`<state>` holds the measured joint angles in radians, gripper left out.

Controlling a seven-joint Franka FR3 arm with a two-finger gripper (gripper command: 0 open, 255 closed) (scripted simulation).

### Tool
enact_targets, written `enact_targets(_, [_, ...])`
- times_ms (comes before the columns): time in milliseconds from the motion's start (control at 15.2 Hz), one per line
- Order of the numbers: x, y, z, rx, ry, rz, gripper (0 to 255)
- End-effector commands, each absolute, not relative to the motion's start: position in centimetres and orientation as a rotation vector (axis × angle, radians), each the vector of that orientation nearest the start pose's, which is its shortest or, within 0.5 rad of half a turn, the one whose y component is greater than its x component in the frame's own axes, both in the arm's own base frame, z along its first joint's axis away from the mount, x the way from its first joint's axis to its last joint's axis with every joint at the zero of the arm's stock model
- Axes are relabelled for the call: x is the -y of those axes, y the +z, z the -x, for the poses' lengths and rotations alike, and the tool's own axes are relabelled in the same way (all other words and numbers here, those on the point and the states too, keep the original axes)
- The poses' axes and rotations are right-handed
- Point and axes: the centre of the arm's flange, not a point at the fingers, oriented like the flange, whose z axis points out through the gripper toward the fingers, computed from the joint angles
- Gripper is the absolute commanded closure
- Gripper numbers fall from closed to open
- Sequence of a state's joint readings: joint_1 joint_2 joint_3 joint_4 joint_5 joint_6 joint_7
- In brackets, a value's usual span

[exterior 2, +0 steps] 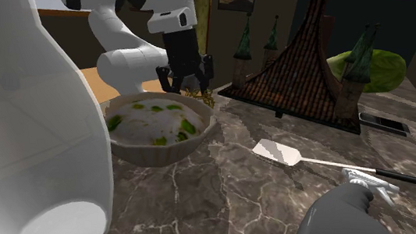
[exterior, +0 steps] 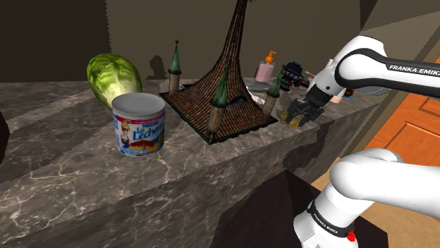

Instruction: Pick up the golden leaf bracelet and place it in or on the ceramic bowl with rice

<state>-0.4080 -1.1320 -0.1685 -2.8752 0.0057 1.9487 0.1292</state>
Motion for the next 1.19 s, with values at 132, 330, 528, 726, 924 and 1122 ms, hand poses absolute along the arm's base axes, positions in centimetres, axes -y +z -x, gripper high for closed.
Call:
enact_targets(132, [13.4, 46.7, -21.3, -0.925, -0.338, 2.857, 255])
enact_targets(330, [13.4, 48.3, -21.3, -0.925, -0.338, 2.857, 255])
enact_targets(528, [13.4, 49.9, -21.3, -0.925, -0.338, 2.857, 255])
enact_targets(726, [13.4, 51.5, -21.3, -0.925, -0.338, 2.857, 255])
enact_targets(924, [13.4, 53.1, -21.3, -0.925, -0.338, 2.857, 255])
enact_targets(1122, [13.4, 54.7, -21.3, -0.925, -0.338, 2.857, 255])
